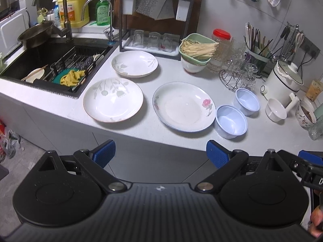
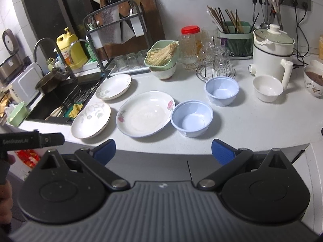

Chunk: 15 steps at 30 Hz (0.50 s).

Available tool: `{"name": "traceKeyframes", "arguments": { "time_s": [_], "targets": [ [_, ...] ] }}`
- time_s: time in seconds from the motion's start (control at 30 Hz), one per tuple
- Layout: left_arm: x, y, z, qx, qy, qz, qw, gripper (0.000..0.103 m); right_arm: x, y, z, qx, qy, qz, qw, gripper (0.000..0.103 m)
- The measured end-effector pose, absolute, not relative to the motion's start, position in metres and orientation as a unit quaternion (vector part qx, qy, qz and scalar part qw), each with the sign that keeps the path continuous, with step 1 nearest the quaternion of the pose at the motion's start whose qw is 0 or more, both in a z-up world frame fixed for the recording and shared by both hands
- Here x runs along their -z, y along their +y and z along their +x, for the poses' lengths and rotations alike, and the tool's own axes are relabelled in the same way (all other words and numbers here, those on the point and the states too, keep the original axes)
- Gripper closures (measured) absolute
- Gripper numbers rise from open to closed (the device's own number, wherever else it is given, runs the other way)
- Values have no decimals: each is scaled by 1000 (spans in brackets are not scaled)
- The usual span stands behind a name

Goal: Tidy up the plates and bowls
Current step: 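Move both grippers toward the rim of the leaf-pattern plate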

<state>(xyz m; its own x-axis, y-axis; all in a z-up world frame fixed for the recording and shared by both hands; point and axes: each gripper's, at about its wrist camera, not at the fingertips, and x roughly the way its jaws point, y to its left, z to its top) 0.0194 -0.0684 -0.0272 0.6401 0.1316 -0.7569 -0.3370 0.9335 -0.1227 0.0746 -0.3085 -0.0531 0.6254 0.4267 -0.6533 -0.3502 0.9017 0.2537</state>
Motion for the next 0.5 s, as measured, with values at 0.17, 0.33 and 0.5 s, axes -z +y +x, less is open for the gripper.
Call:
{"name": "traceKeyframes", "arguments": {
  "time_s": [0.17,0.33,0.5],
  "targets": [
    [33,-79,21,-139,406,-133,894,5,57,-313,74,-223,374,35,900,0],
    [36,-82,23,-147,407,-136,891,5,60,-315,79,-234,375,47,896,0],
    [40,-78,24,-145,414,-150,886,5,64,-309,82,-249,379,46,890,1]
  ]
}}
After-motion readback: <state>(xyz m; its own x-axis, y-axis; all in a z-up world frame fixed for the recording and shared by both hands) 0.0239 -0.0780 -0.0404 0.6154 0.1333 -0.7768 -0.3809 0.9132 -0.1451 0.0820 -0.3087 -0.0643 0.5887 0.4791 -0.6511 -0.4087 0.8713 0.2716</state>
